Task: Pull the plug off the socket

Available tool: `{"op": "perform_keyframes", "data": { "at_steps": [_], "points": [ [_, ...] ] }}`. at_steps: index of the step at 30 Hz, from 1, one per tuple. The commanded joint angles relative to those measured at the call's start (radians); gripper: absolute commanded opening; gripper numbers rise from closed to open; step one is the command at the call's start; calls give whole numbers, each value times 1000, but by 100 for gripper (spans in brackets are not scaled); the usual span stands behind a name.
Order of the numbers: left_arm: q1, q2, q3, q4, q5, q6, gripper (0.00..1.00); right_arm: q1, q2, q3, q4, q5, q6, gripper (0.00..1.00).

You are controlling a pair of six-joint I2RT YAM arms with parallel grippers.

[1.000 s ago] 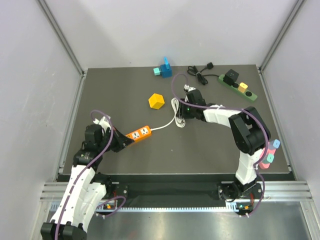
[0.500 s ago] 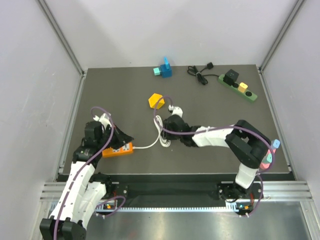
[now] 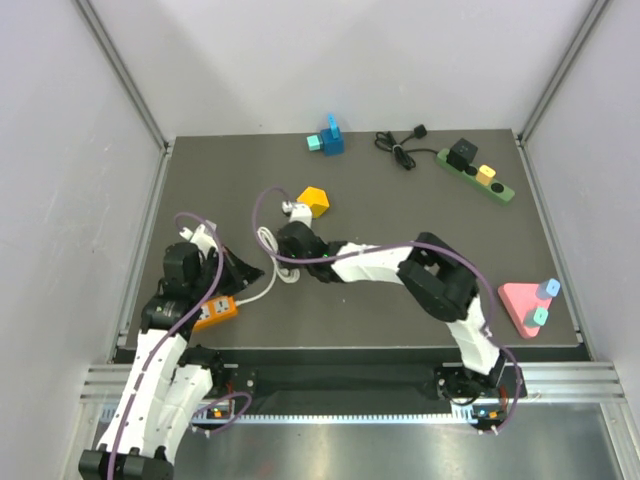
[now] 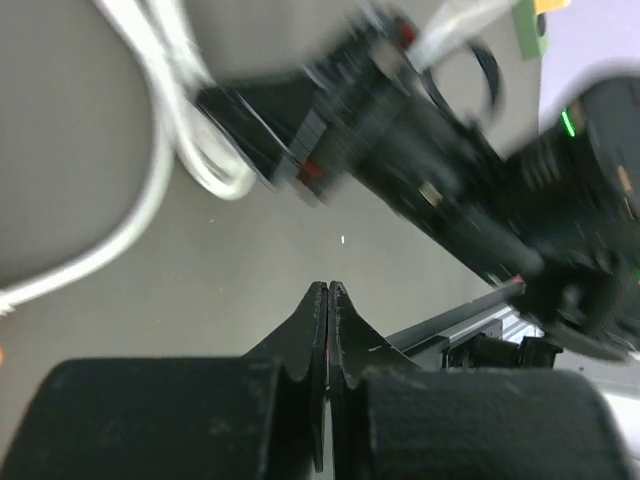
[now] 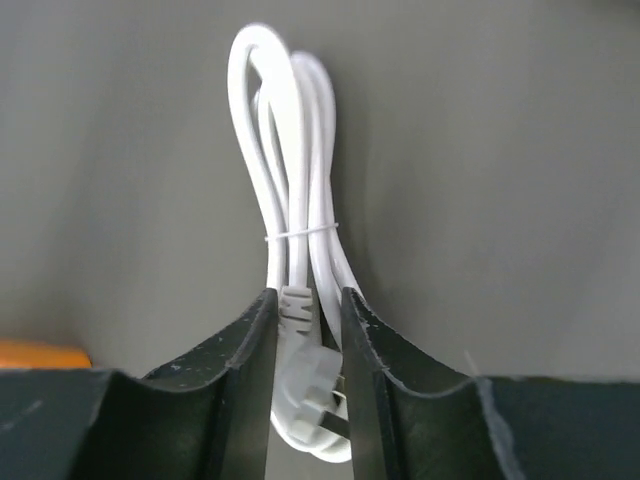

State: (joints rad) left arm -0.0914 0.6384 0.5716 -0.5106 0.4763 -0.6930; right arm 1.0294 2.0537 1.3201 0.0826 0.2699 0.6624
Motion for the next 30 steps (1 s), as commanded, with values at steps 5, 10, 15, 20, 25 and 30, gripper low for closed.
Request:
{"op": "perform_keyframes", "data": {
  "at_steps": [5,10,15,20,25,30],
  "points": [
    [2,-59,108,-69,-86,30,0,-31,206,382,12,52,-101,0],
    [2,-66,126,-92,-107,12,0,-84,359,615,-75,-67,-112,6],
    [2,-88,139,-101,-120,7,0,-130,350,696,-188,-161,-136,44],
    [2,-57,131,-69,-81,18,0,-175,87,495,-230,-190,-162,73],
    [-7,-17,10,254,112,-98,15,-250,-218,248,-342,-153,-230,88],
    [-297,177,-16,492,1,-125,30,-418,-481,-43,-479,-147,-216,94]
  ]
}}
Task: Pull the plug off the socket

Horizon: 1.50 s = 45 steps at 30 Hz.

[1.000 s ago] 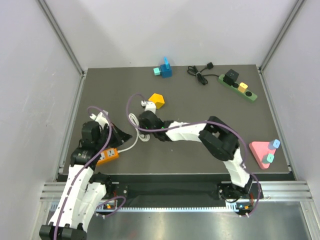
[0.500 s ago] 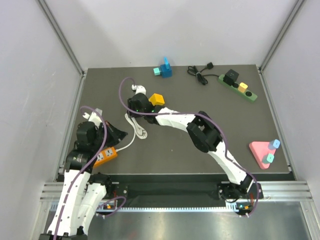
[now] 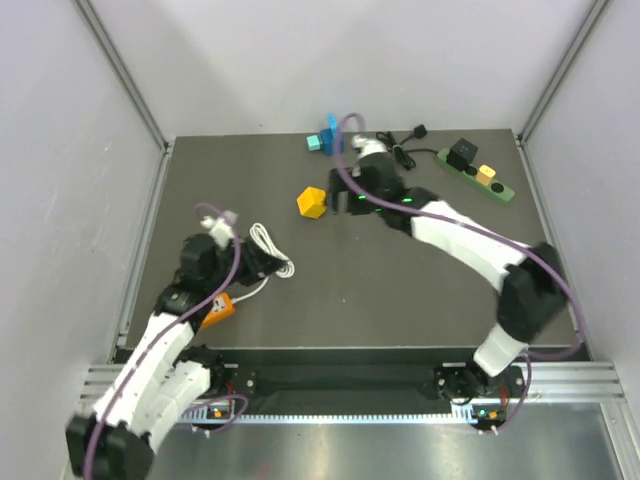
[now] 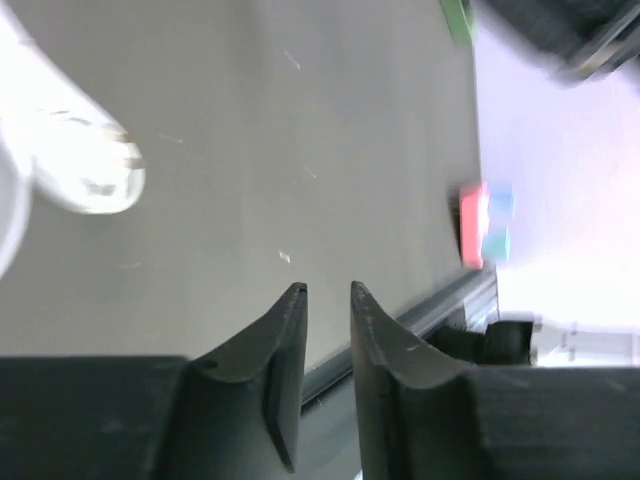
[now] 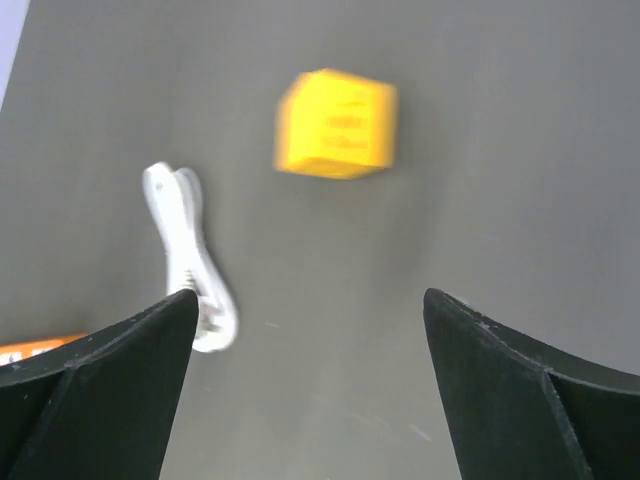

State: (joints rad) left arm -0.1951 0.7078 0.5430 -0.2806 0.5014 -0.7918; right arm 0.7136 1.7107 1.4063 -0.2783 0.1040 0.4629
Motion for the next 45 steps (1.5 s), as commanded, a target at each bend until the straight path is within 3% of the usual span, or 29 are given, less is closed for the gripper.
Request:
{"op": "perform_keyframes", "data": {
  "at_steps": [1,3,9,17,20,23,26,30,36,40,45],
  "points": [
    [-261,154,29,324,-67,-21,31,-130,-219,-166,-142,25,-13,95],
    [-408,305,75,409,-138,-26,32,-208,-296,-257,-221,43,-3,98],
    [-634,713,224,728,-153,-86,32,-336,-549,-345,-482,205,95,100],
    [-802,1269,583,1076,-55,-279,33,-428,-821,-360,-722,324,109,100],
    [-837,1358,615,1228,-79,-379,32,-522,-847,-360,-745,358,77,100],
    [-859,1374,624,1209,-112,-379,33,-637,-835,-394,-731,317,59,100],
    [-869,1355,611,1176,-104,-359,33,-829,-835,-466,-679,277,57,100],
    [-869,1287,525,1167,-96,-334,33,-994,-846,-555,-564,168,31,100],
    [-868,1113,416,991,-142,-212,33,-1053,-766,-639,-503,111,126,100],
    [-868,1040,373,957,-159,-181,33,-1059,-786,-655,-467,226,161,100],
    [-868,1004,318,985,-152,-204,32,-1187,-792,-691,-403,139,129,100]
  ]
}}
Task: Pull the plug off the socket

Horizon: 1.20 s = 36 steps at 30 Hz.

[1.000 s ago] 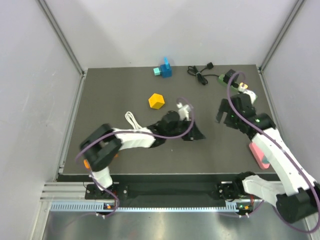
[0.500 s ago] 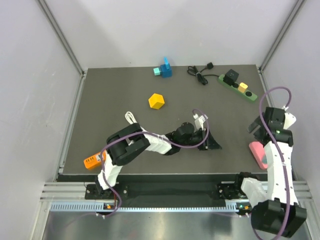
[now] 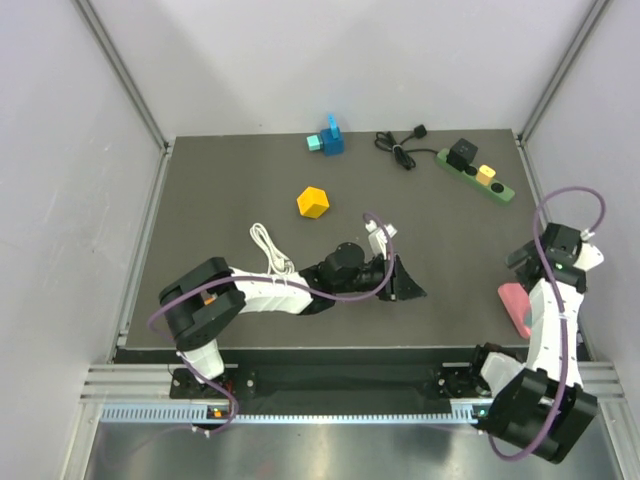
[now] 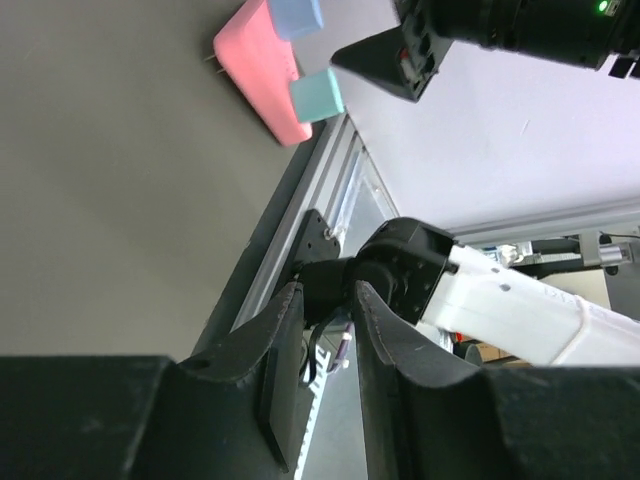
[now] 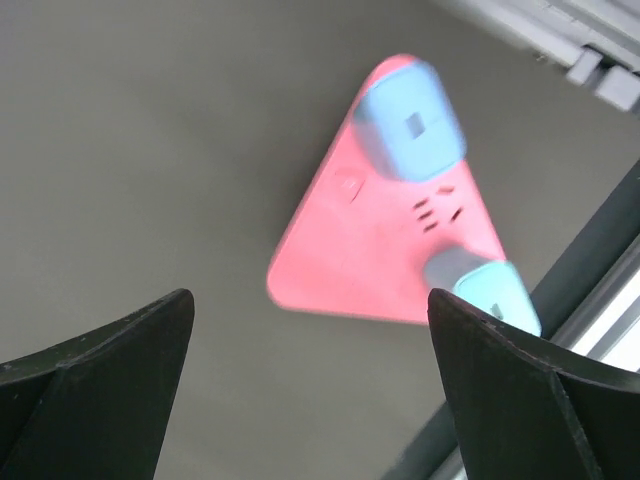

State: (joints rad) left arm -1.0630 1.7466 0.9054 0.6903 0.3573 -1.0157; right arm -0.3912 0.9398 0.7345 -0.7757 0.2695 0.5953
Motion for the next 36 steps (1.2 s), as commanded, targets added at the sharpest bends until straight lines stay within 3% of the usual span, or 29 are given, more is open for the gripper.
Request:
{"op": "perform_keyframes", "data": {
  "at_steps": [1,8,15,19,36],
  "points": [
    [0,-50,-52,15,-3,19,32,-109,-18,-30,111,-54,-12,100],
    [0,-125,-131,-21,-9,25,31,-279,22,-49,193,-113,-52,100],
    [0,-203,-187,-51,-35,31,32,-313,109,-40,263,-118,-121,100],
    [-2,-246,-209,-61,-50,35,32,-356,99,-99,334,-215,-160,100],
    [-8,-300,-261,-69,-87,37,33,-383,94,-219,461,-312,-141,100]
  ]
}}
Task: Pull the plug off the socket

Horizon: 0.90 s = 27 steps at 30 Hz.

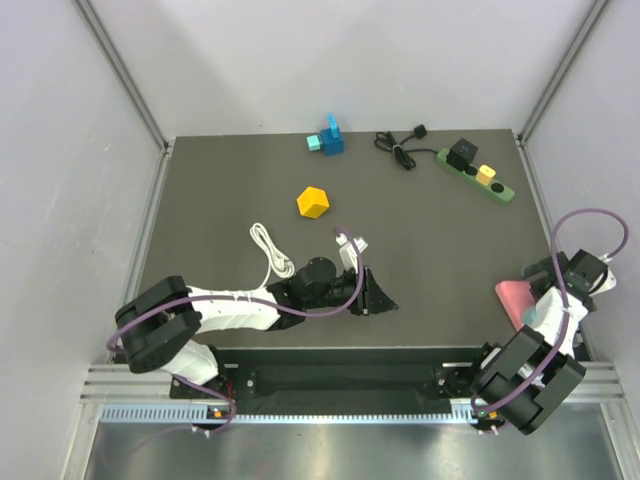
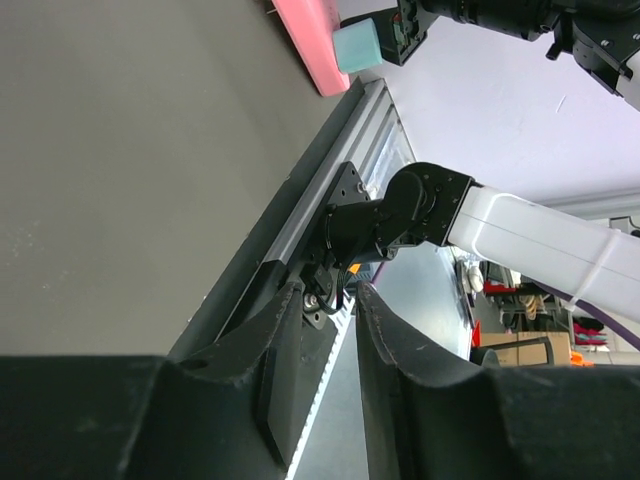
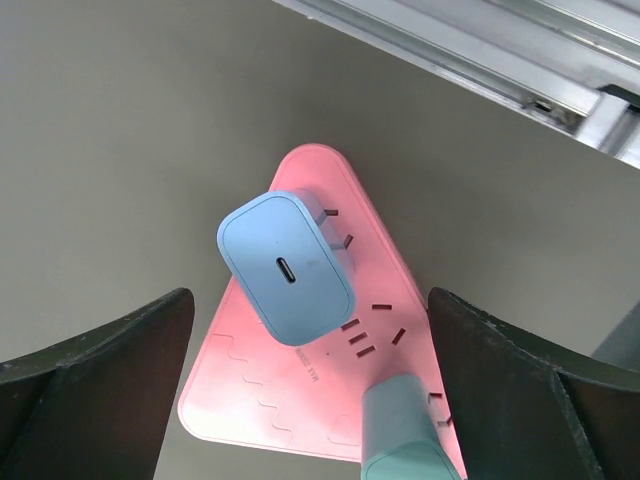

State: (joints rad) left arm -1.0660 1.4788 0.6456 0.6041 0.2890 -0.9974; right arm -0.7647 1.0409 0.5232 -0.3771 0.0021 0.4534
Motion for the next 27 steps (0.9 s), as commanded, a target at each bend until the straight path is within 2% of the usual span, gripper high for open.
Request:
{"op": "perform_keyframes", "data": {
  "at_steps": [1,6,10,16,22,27],
  "points": [
    [-5,-23,5,14,-19,19,34,-8,-8,-14,69,-62,1,100],
    [-3,89,98,22,-10,36,40,34,-10,-46,92,-148,14,100],
    [3,162,155,65,-53,32,46,138,-28,-60,92,-132,42,100],
    [21,319,270,111,-59,31,50,300,-44,-34,67,-131,77,99],
    [34,503,388,184,-30,-38,52,312,-2,36,23,-203,16,100],
    [29,645,529,210,-50,-92,54,315,-50,119,-65,-172,-48,100]
  ]
}}
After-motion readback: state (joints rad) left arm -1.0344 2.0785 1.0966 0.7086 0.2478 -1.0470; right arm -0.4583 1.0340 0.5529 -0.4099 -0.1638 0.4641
